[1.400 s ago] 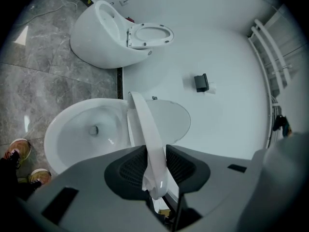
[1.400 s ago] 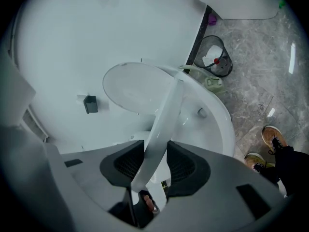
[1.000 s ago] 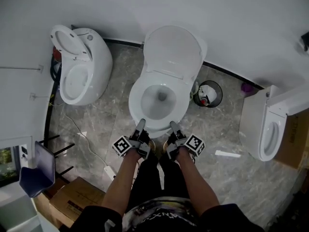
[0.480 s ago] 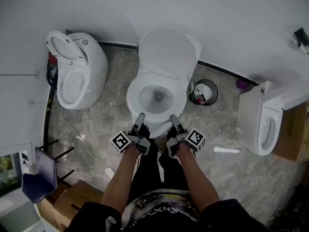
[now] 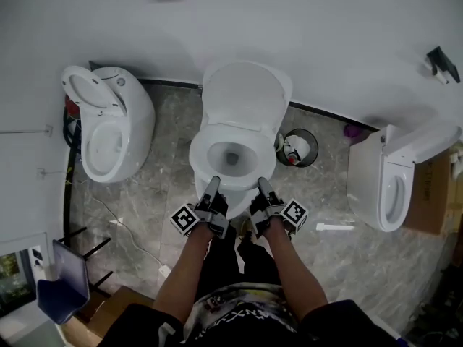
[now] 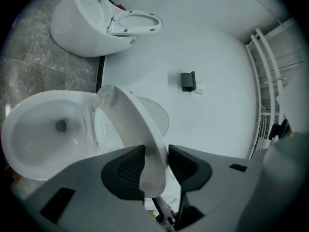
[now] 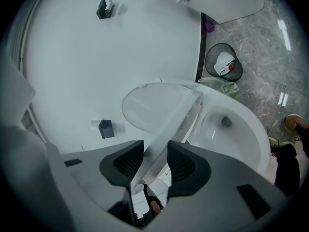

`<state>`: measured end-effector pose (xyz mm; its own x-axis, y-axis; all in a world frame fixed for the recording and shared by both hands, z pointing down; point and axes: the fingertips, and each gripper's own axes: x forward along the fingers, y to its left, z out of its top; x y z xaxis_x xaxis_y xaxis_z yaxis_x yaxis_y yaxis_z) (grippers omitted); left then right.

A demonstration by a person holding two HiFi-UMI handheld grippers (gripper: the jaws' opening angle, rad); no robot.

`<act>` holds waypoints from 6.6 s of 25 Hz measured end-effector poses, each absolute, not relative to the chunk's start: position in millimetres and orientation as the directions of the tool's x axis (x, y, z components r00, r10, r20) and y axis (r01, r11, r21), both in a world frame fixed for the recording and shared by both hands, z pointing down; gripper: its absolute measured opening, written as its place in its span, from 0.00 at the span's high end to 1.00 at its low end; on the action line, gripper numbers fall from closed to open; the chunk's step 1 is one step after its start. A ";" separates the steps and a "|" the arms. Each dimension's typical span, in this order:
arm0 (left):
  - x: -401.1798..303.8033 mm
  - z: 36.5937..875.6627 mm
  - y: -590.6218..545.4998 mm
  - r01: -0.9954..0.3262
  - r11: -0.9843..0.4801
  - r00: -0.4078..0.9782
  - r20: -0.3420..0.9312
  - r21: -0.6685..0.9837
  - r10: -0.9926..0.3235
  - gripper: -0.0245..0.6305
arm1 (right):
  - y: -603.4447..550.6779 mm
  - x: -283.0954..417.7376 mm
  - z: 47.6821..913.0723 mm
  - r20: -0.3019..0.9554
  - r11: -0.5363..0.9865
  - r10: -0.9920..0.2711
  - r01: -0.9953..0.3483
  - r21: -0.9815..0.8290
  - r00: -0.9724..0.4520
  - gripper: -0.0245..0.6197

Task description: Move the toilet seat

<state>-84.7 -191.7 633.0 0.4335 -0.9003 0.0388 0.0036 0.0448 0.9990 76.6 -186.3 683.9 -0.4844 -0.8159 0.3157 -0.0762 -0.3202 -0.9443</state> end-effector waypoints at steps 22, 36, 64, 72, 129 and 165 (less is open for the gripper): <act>-75.9 597.1 -256.3 0.068 -0.013 0.498 -0.045 0.998 -0.866 0.70 | -248.8 87.0 648.1 0.253 -0.258 -0.892 -0.036 -0.965 -0.375 0.70; -69.3 583.4 -296.4 0.061 -0.019 0.447 -0.044 0.998 -0.893 0.70 | -284.1 91.8 631.1 0.228 -0.226 -0.888 -0.052 -0.973 -0.399 0.68; -57.1 563.5 -380.2 0.079 -0.091 0.473 -0.118 0.993 -0.873 0.70 | -359.0 101.0 609.0 0.183 -0.166 -0.915 -0.077 -0.983 -0.360 0.67; -52.5 561.5 -404.1 0.081 -0.106 0.477 -0.132 0.991 -0.869 0.70 | -381.0 105.7 605.7 0.169 -0.148 -0.920 -0.087 -0.985 -0.353 0.67; -60.0 532.1 -488.4 -0.421 -0.235 0.561 0.048 0.876 -0.827 0.92 | -466.5 81.1 542.0 0.222 0.142 -0.817 -0.559 -0.817 -0.532 0.95; -89.8 226.0 -311.3 -0.632 -0.756 0.768 0.011 0.172 -0.640 0.92 | -297.7 2.2 216.3 0.023 0.810 -0.583 -0.584 -0.053 -0.812 0.96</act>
